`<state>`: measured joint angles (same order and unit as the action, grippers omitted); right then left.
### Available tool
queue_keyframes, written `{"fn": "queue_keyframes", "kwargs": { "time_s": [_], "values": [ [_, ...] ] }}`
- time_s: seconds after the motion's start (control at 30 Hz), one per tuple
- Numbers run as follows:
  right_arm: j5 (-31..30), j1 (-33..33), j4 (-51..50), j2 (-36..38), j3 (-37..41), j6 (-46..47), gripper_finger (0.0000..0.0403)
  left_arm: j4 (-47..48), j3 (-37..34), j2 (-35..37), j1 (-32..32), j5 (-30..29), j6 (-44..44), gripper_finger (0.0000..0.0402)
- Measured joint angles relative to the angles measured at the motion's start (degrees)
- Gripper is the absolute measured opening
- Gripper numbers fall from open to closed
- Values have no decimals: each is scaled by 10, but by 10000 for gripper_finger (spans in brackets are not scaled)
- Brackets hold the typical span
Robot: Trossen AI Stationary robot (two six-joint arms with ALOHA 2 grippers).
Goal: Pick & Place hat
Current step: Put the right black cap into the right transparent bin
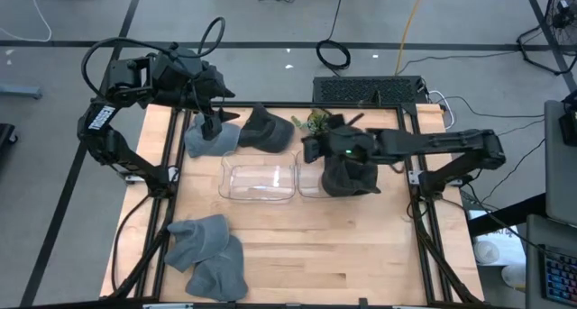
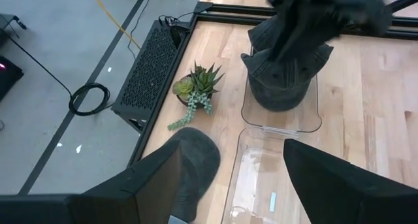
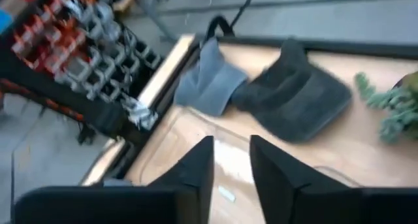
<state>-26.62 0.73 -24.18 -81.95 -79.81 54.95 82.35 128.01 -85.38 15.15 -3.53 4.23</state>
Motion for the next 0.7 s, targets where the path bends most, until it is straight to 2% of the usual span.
{"fn": "queue_keyframes", "kwargs": {
  "time_s": [0.27, 0.53, 0.7],
  "values": [
    [80, -14, -12, -43, 0, 4, 5, 0, 0, 0, 0, 0, 0, 273],
    [109, -11, -167, -42, 0, 85, 1, 1, 0, 0, 0, 0, 0, 259],
    [134, -10, -282, -42, 0, 130, 0, 1, 0, 0, 0, 0, 0, 265]
  ]
}}
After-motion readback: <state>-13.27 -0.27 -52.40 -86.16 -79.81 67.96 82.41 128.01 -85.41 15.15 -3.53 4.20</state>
